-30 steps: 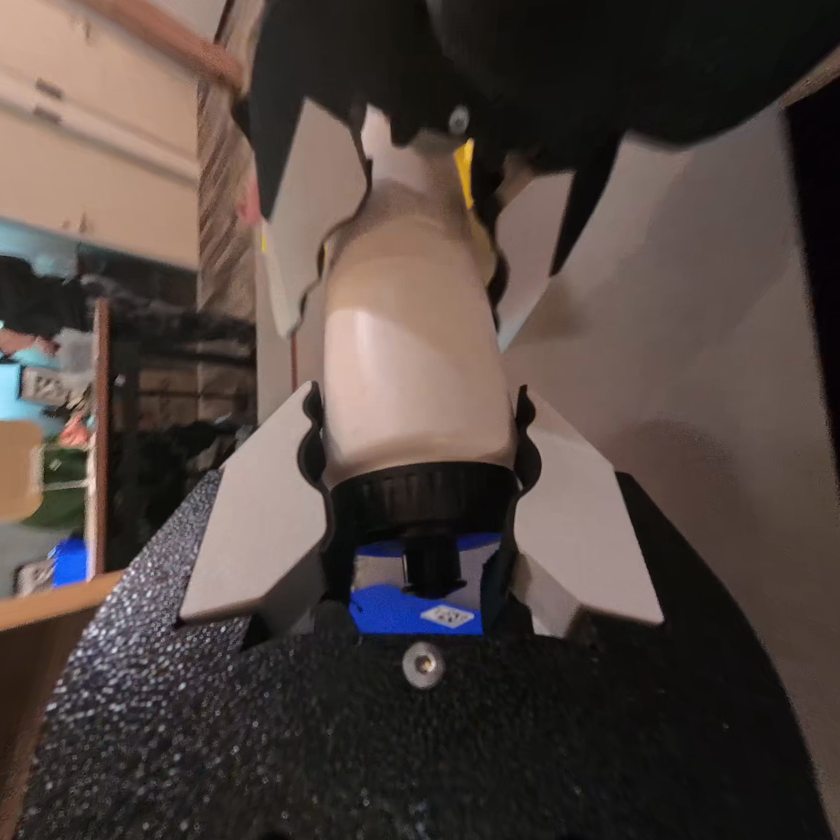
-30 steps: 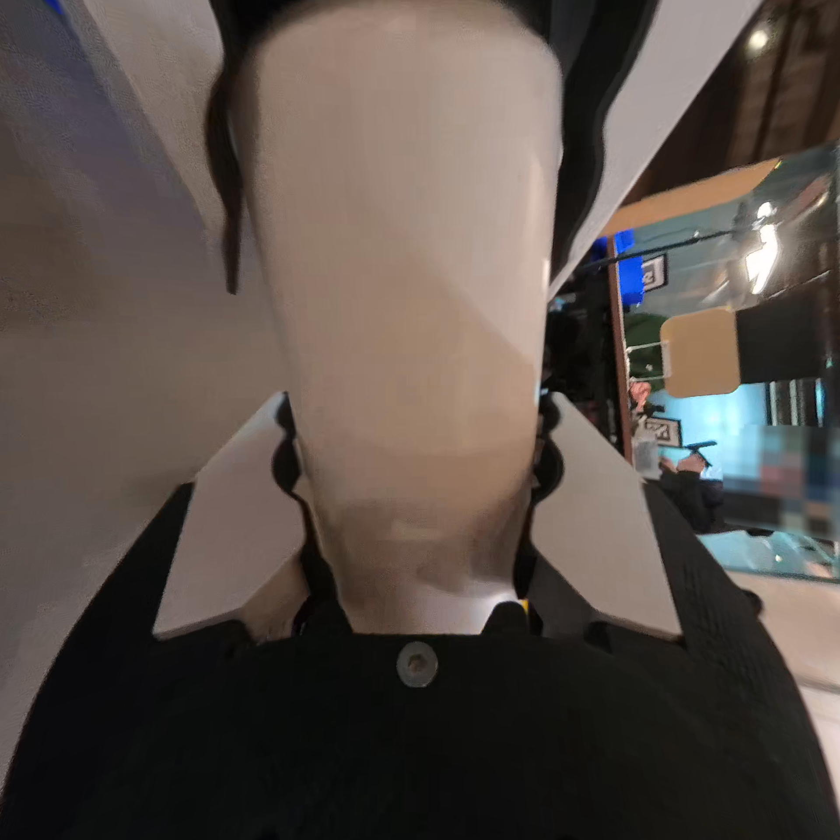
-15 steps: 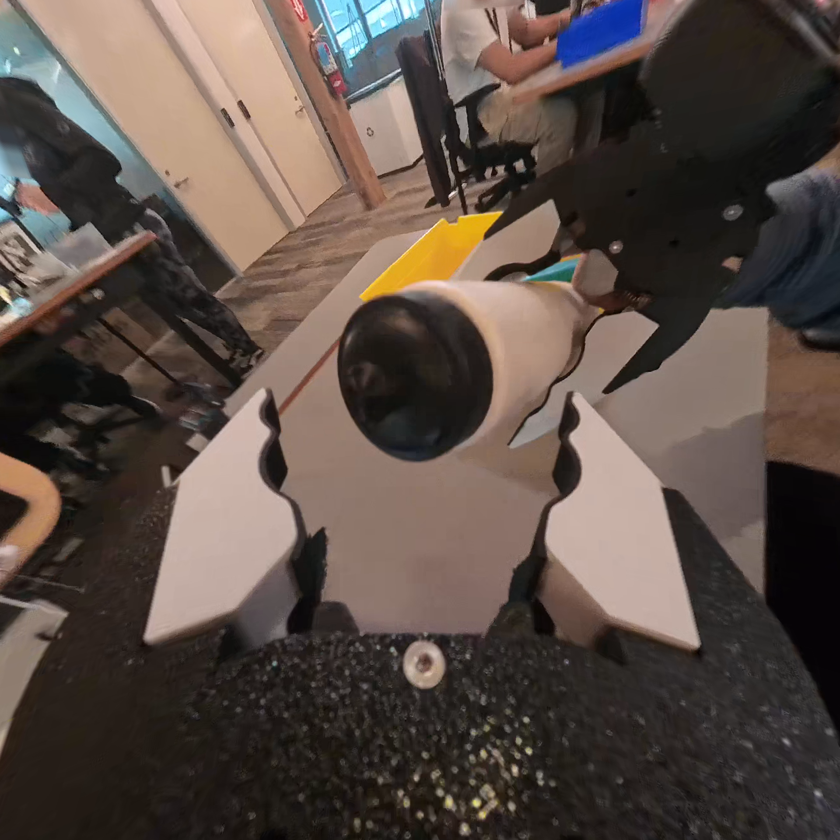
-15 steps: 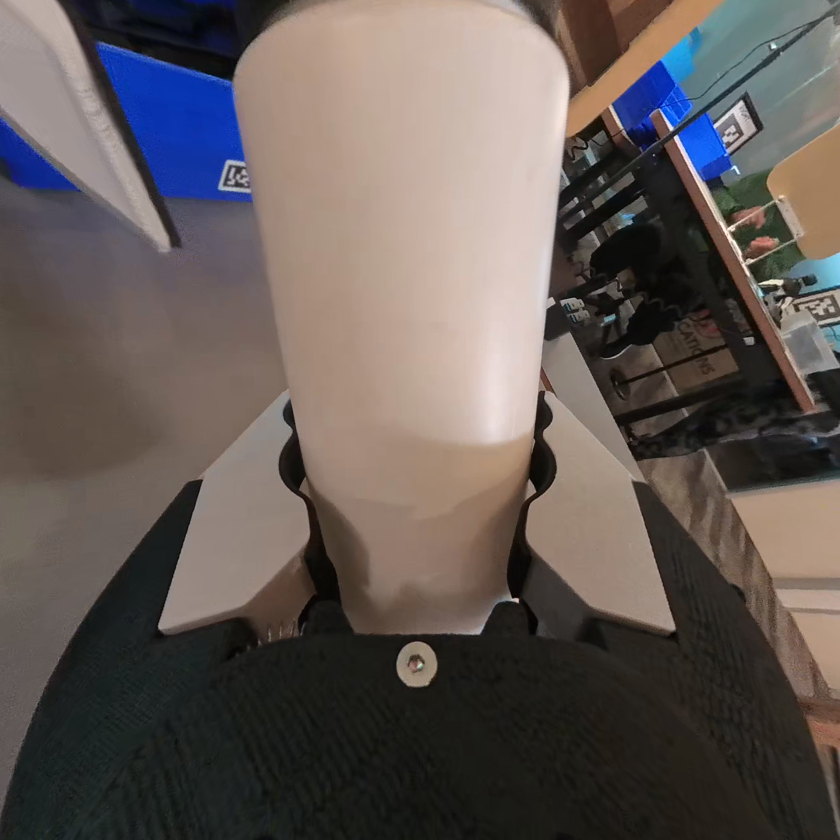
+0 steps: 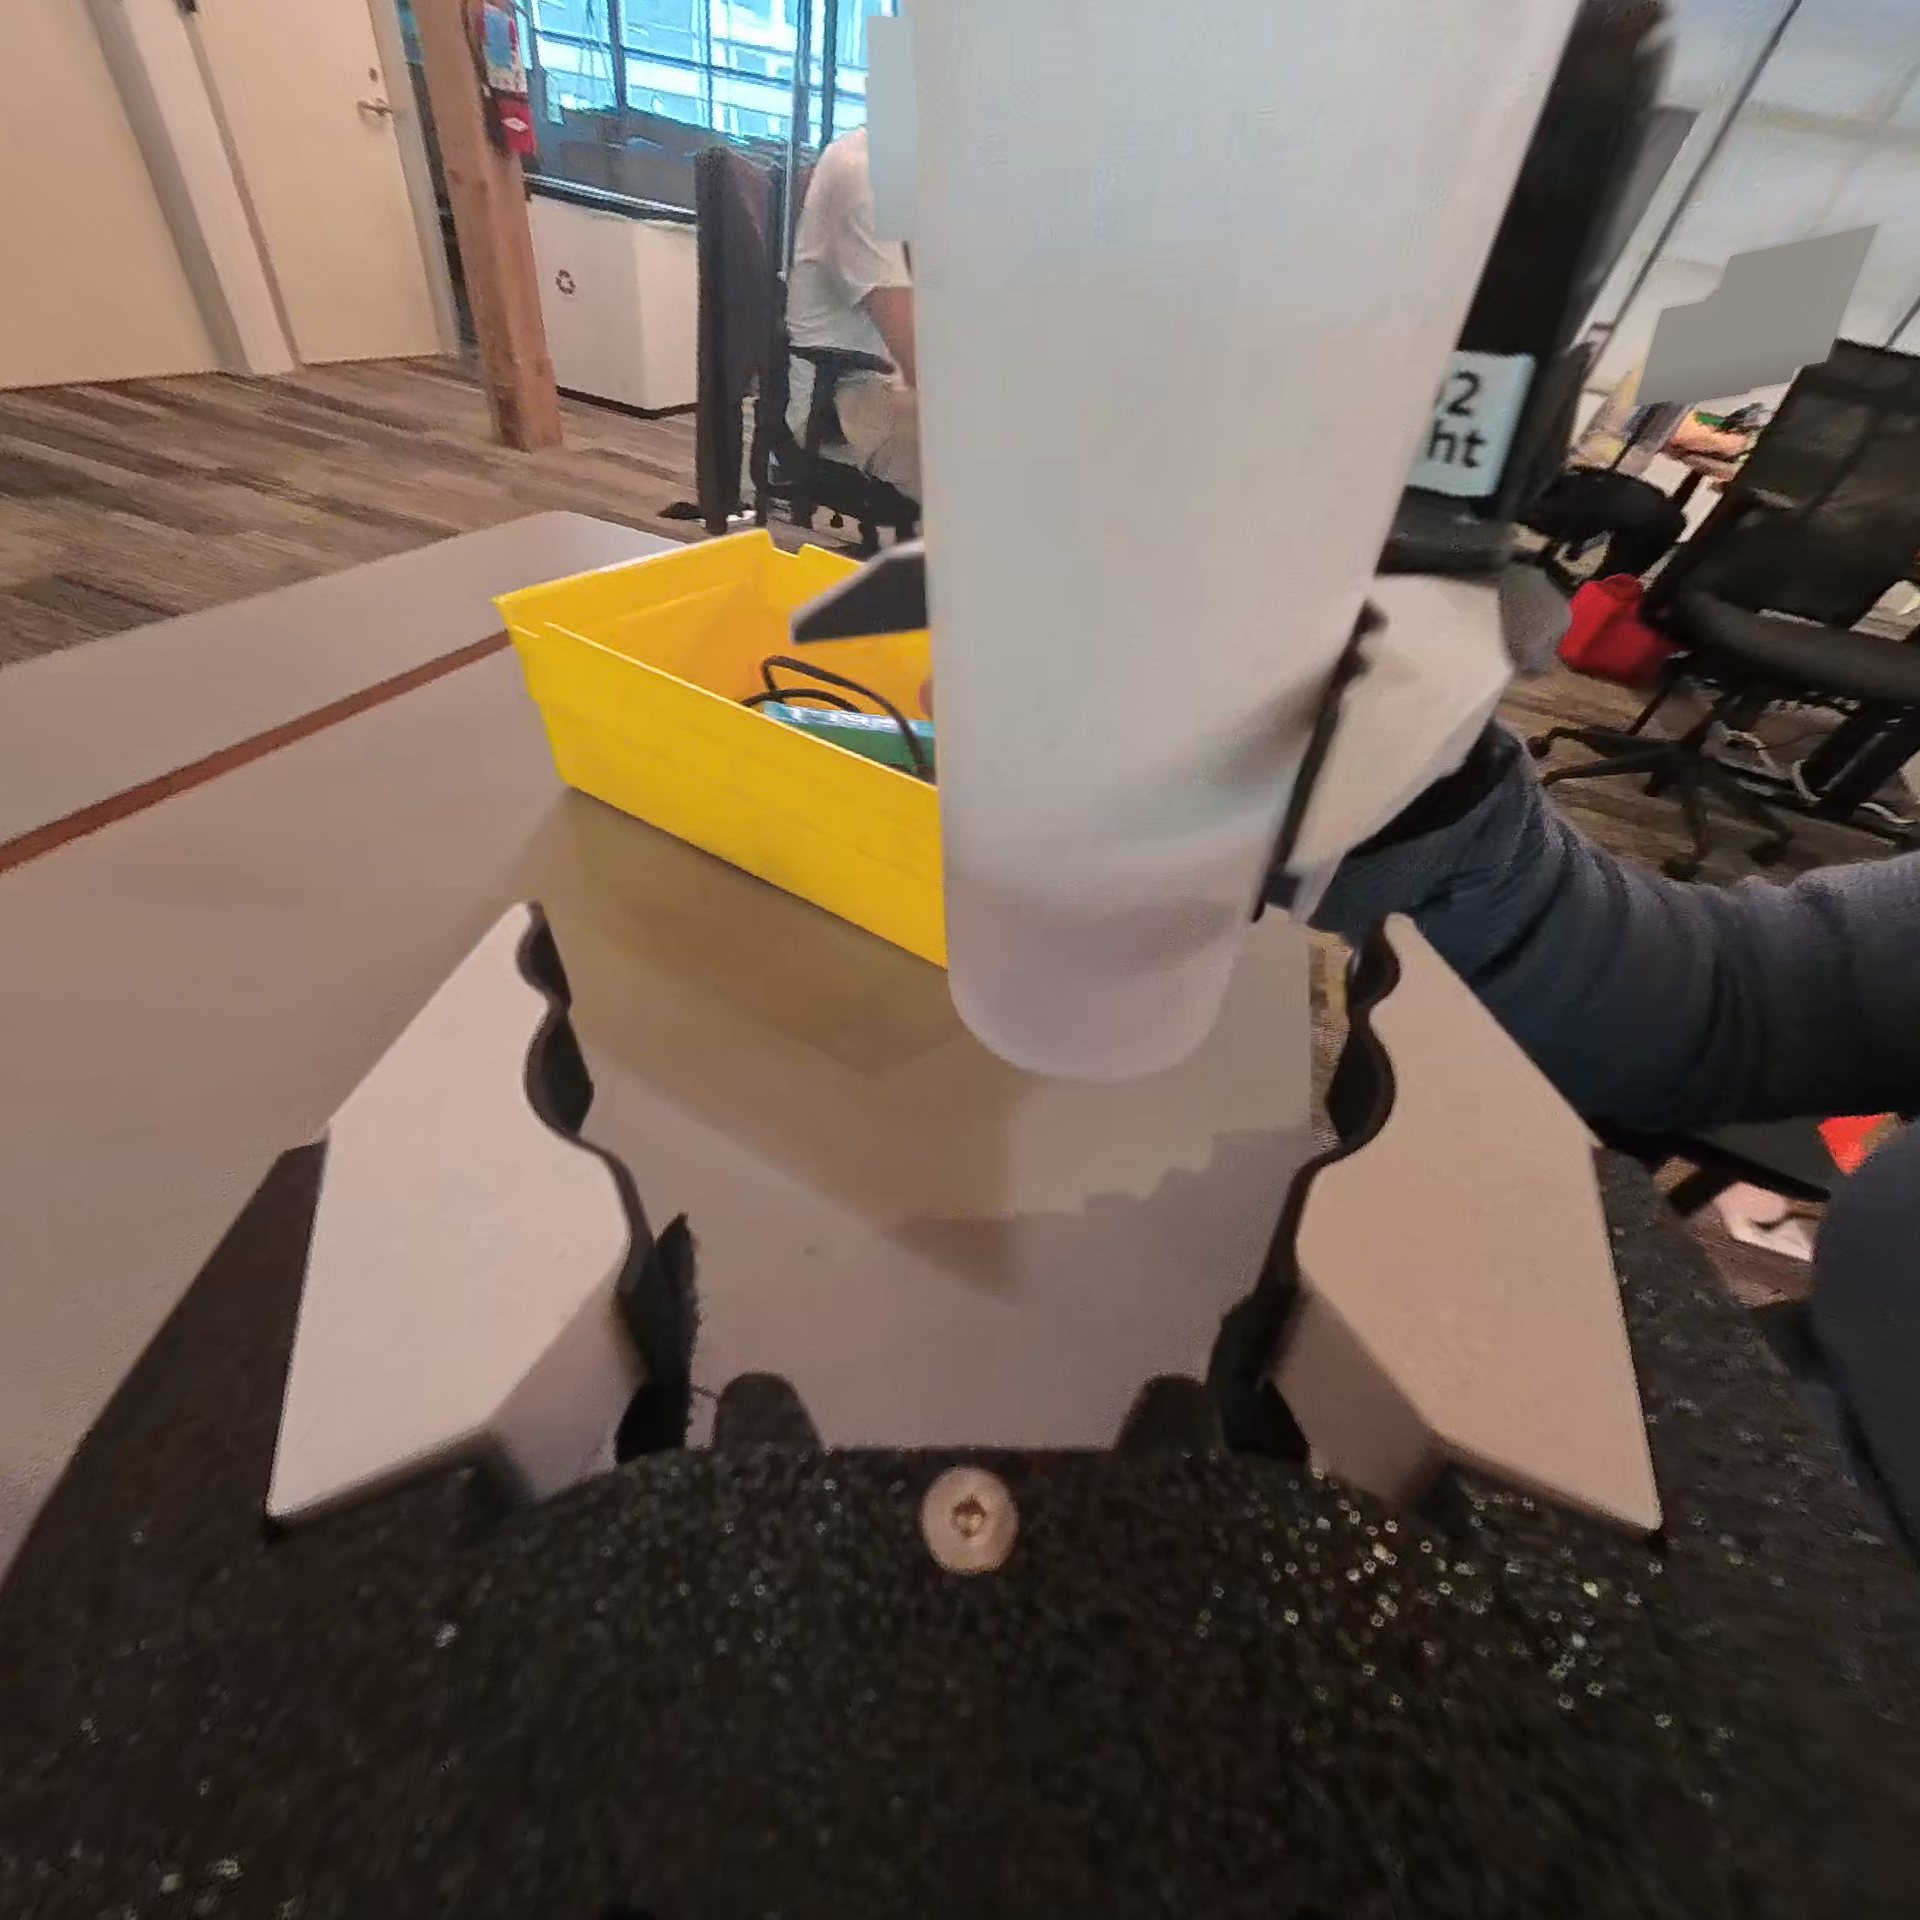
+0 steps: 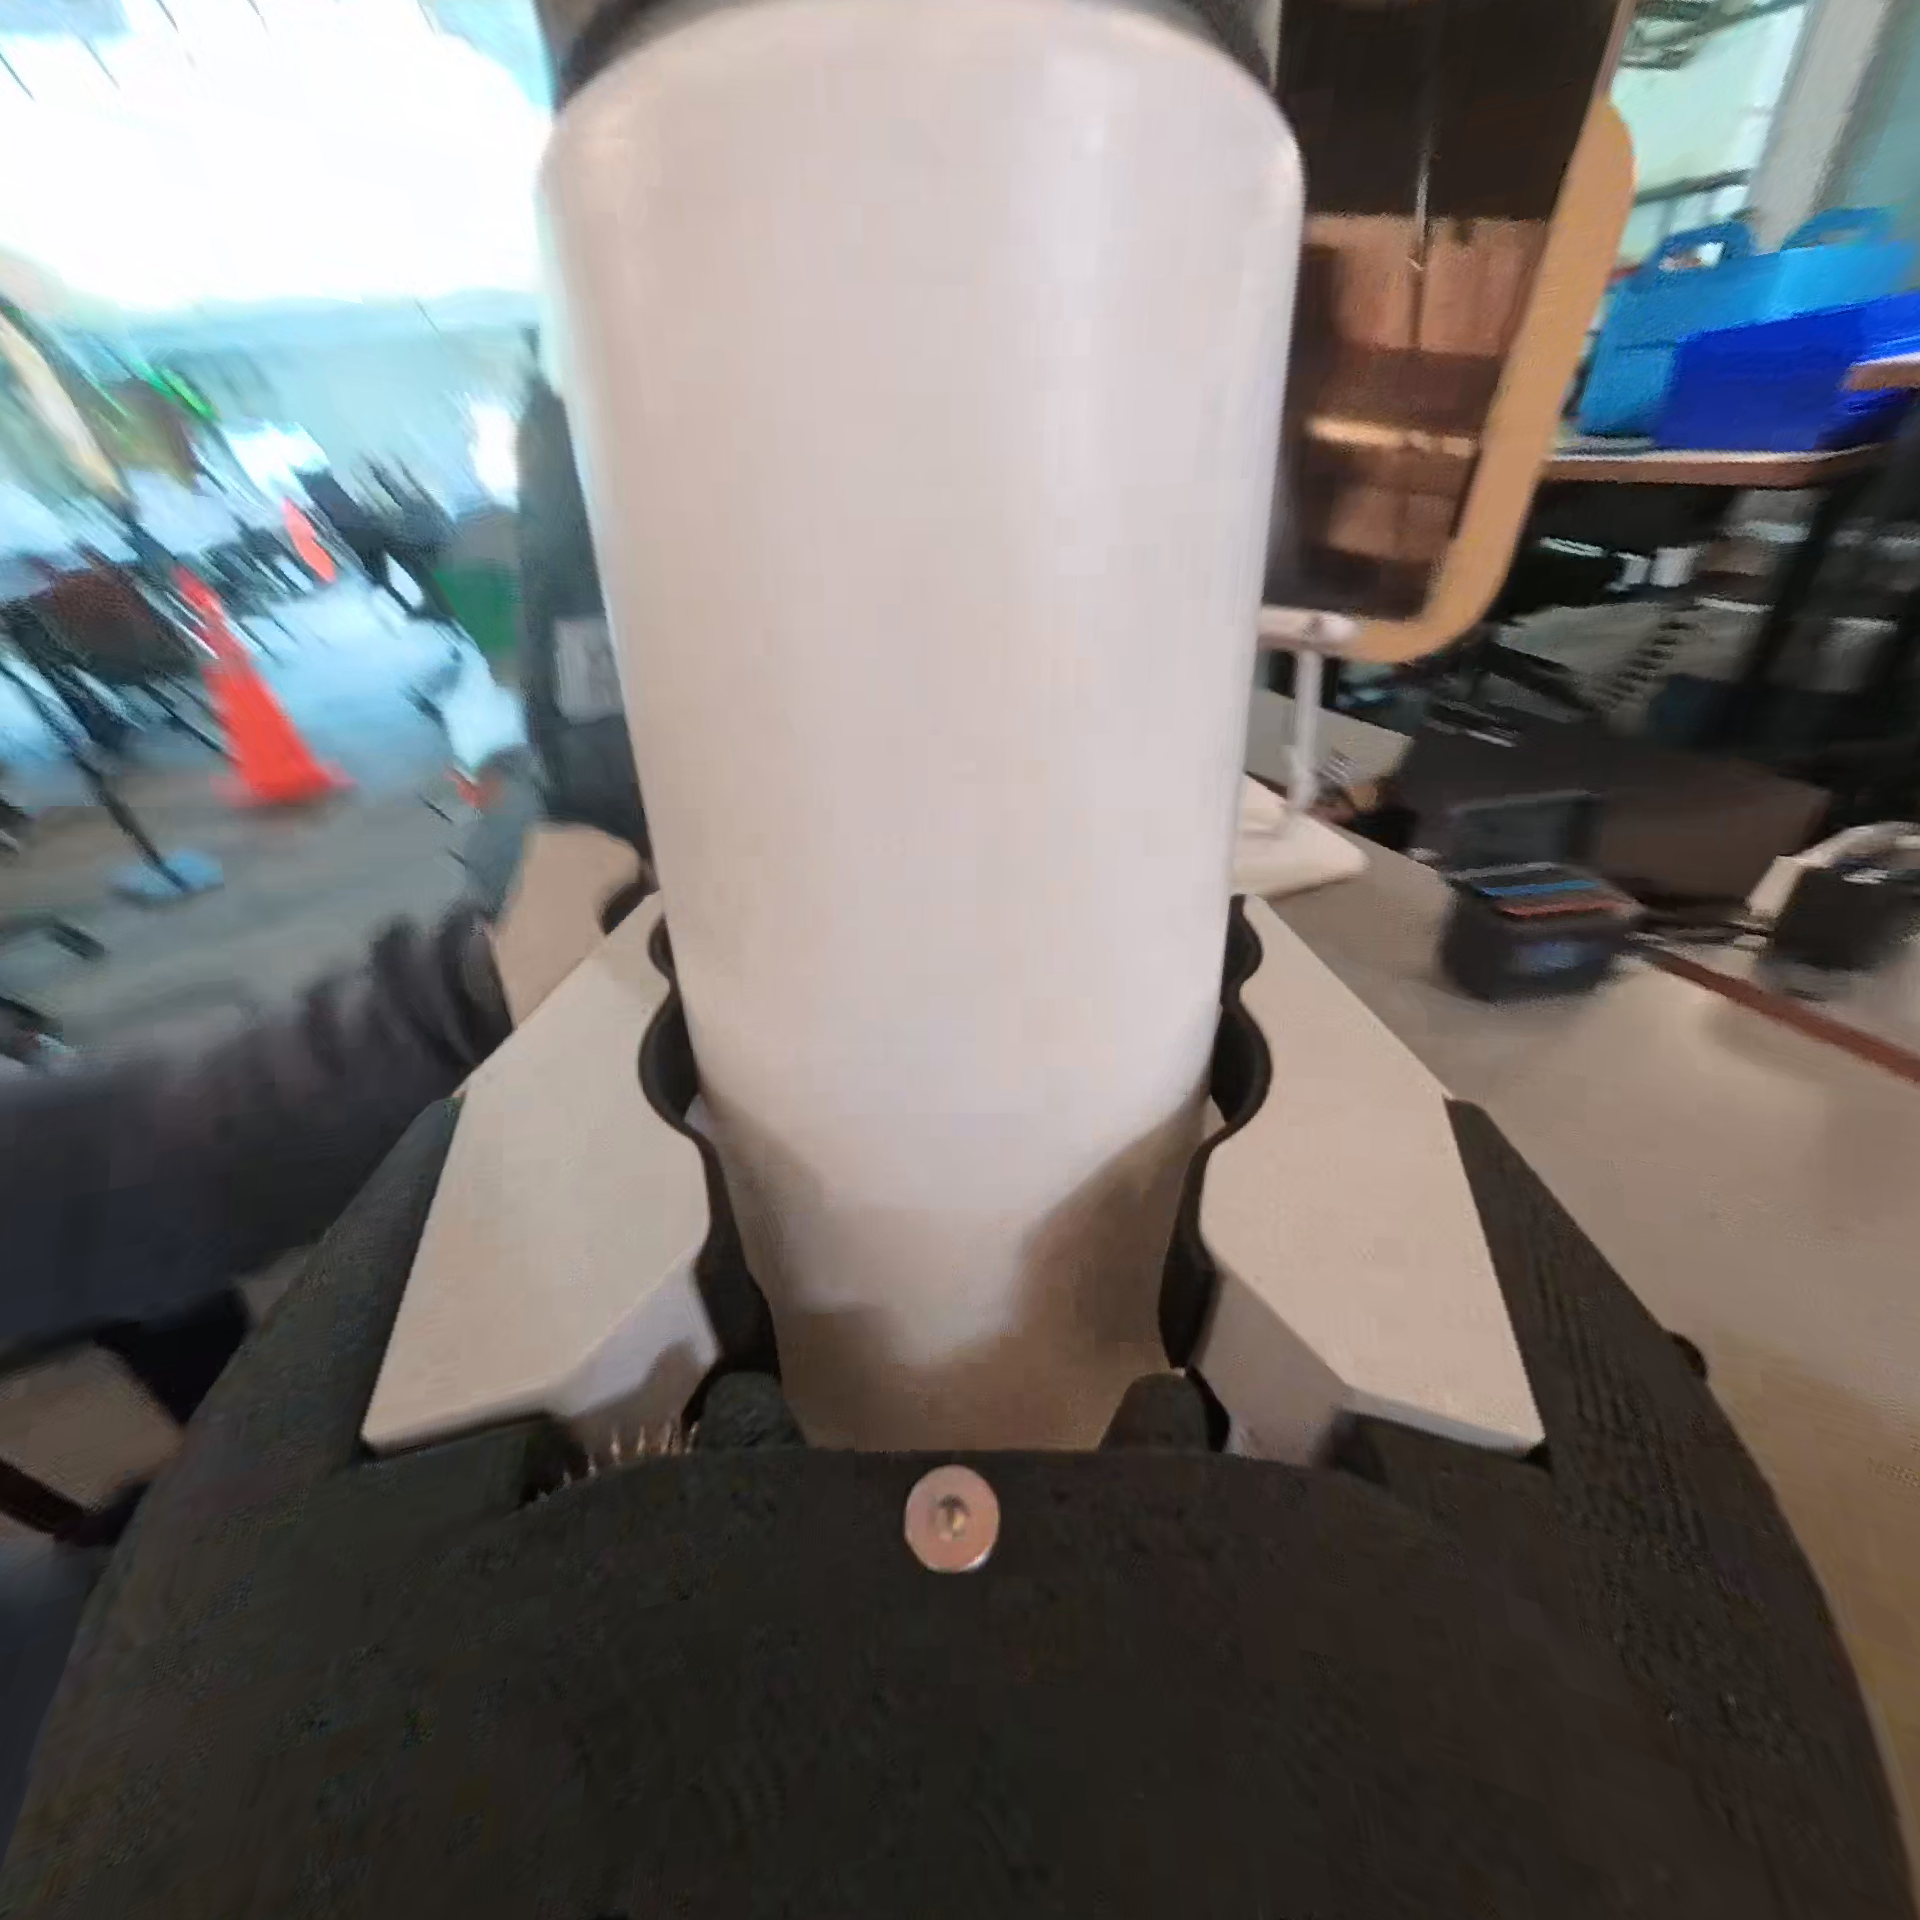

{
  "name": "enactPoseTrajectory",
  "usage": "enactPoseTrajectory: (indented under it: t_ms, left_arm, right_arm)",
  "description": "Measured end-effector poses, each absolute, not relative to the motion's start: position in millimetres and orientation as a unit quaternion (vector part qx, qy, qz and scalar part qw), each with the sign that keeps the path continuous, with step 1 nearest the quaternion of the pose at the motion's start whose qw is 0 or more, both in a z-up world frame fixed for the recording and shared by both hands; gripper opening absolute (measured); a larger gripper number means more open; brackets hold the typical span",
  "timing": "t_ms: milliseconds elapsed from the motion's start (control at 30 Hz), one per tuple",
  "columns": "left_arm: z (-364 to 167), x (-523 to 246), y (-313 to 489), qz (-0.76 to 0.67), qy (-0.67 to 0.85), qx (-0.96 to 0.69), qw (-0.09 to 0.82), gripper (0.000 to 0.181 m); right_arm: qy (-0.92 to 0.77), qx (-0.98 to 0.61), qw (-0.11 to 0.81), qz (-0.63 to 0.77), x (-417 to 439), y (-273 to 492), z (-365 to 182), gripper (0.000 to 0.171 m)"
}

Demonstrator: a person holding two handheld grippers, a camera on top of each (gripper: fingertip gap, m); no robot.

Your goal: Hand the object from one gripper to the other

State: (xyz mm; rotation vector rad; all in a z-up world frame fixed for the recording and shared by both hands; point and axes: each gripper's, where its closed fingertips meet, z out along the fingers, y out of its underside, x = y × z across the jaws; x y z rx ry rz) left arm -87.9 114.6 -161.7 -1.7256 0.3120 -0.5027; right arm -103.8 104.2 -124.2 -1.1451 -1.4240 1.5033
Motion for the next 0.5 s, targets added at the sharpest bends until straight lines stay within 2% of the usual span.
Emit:
enactPoseTrajectory:
  t_ms: [233,300,400,500]
  left_arm:
    - [-175,-41,123,-0.272,0.160,-0.736,0.599,0.133]
    - [-176,-33,122,-0.279,0.169,-0.728,0.603,0.122]
    - [-170,-25,117,-0.301,0.187,-0.701,0.619,0.090]
    - [-170,-27,115,-0.305,0.196,-0.697,0.619,0.085]
  right_arm:
    - [-0.477,-0.423,0.304,0.708,-96,99,-101,0.100]
    - [-0.471,-0.418,0.294,0.719,-96,96,-99,0.100]
    - [-0.478,-0.410,0.283,0.723,-95,91,-100,0.101]
    - [-0.491,-0.405,0.286,0.716,-95,87,-101,0.101]
